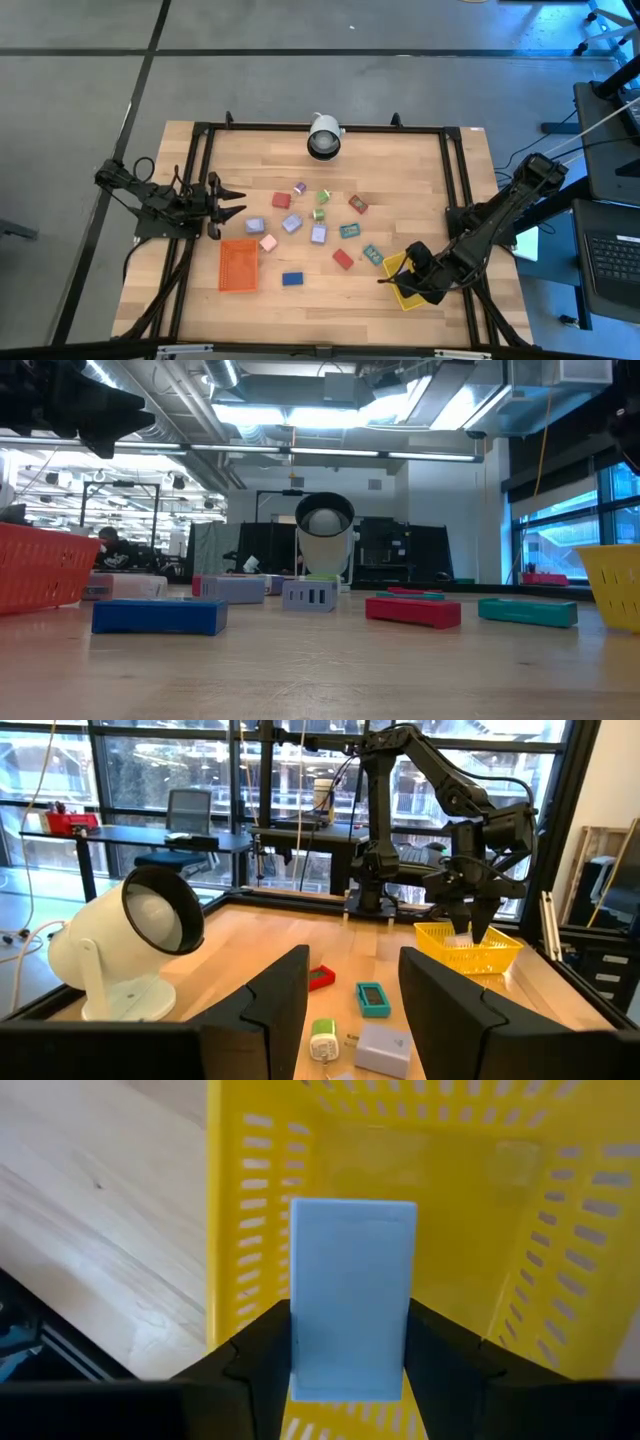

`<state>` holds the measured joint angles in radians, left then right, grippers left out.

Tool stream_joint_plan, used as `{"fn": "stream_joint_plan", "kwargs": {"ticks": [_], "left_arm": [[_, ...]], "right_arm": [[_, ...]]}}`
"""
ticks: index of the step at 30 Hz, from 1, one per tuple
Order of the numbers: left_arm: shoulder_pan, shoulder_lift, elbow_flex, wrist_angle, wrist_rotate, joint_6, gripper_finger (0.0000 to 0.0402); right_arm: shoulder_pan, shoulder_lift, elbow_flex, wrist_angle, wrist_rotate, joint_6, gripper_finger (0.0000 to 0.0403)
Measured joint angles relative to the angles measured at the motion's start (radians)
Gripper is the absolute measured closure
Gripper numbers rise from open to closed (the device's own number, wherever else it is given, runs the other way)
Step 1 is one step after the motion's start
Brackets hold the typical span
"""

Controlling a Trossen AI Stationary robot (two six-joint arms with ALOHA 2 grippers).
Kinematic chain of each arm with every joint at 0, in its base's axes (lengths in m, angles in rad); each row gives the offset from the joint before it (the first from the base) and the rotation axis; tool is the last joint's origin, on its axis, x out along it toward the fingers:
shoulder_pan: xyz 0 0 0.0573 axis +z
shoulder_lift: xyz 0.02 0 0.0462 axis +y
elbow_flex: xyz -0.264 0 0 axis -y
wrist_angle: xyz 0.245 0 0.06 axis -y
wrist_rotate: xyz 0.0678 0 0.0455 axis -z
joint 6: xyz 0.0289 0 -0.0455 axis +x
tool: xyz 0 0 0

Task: Pick & Place Office items
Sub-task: Put the white digital clock into the yellow basket, then put the top red digital clock into the yellow basket

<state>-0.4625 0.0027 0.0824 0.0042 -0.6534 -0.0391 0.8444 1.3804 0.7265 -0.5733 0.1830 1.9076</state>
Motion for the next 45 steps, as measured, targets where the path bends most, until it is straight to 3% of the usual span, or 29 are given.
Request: {"fn": "stream_joint_plan", "kwargs": {"ticks": [17,27,32,37,45], "left_arm": [[0.0,0.0,0.0,0.0,0.0,-0.001,0.0249],[0.0,0.0,0.0,0.0,0.0,0.0,0.0249],[0.0,0.0,0.0,0.0,0.0,0.009,0.0249],[0.0,0.0,0.0,0.0,-0.001,0.007,0.0249],[0.0,0.0,0.0,0.0,-0.041,-0.008,0.0249]], "right_arm": [[0.0,-0.001,0.0,0.003,0.02,-0.024,0.0163],[-0.006,-0.061,0.024,-0.017,0.131,-0.113,0.0177],[-0.01,-0.107,0.105,-0.104,0.267,-0.201,0.0196],[-0.081,-0.113,0.19,-0.294,0.379,-0.27,0.02],[-0.329,-0.113,0.197,-0.314,0.382,-0.557,0.0178]]}}
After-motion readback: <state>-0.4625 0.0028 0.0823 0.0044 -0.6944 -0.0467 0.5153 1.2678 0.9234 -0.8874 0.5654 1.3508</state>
